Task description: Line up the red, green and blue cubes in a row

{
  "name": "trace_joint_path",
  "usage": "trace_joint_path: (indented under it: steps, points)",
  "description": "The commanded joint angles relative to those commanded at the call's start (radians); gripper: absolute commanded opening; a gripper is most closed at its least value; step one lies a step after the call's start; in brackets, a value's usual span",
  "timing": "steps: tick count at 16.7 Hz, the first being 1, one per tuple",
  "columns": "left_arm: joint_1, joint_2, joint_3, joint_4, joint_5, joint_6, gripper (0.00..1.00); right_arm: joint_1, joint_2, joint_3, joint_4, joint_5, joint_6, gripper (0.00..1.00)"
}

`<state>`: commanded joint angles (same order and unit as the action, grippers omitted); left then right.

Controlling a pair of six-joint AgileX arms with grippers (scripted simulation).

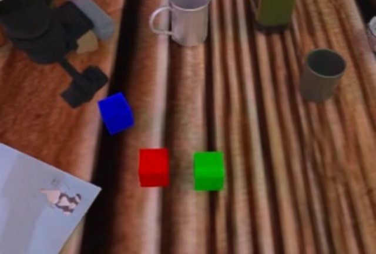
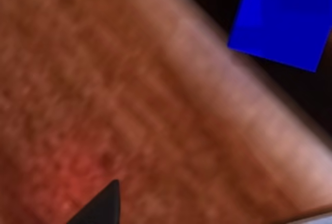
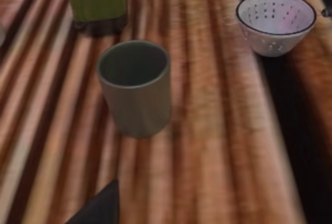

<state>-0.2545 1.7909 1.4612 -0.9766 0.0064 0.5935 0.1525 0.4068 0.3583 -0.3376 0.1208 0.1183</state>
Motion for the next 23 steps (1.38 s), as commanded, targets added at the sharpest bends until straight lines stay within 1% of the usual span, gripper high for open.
trace_joint_path:
  steps: [3, 6, 9, 16, 18, 21, 23]
  points:
    - [-0.035, 0.211, 0.189, -0.116, 0.000, 0.075, 1.00, -0.068, -0.185, -0.179, 0.147, -0.047, -0.062, 1.00]
    - [-0.061, 0.364, 0.337, -0.196, -0.002, 0.130, 1.00, -0.117, -0.320, -0.299, 0.267, -0.092, -0.101, 1.00]
    - [-0.074, 0.437, 0.410, -0.233, -0.003, 0.157, 1.00, -0.141, -0.399, -0.354, 0.332, -0.118, -0.117, 1.00]
    - [-0.072, 0.450, 0.401, -0.219, -0.003, 0.161, 1.00, -0.143, -0.407, -0.358, 0.338, -0.121, -0.118, 1.00]
    - [-0.073, 0.467, 0.360, -0.161, -0.003, 0.162, 1.00, -0.143, -0.407, -0.358, 0.338, -0.121, -0.118, 1.00]
    - [-0.073, 0.504, 0.280, -0.031, -0.002, 0.162, 1.00, -0.143, -0.407, -0.358, 0.338, -0.121, -0.118, 1.00]
    - [-0.073, 0.523, 0.241, 0.021, -0.002, 0.162, 1.00, -0.143, -0.407, -0.358, 0.338, -0.121, -0.118, 1.00]
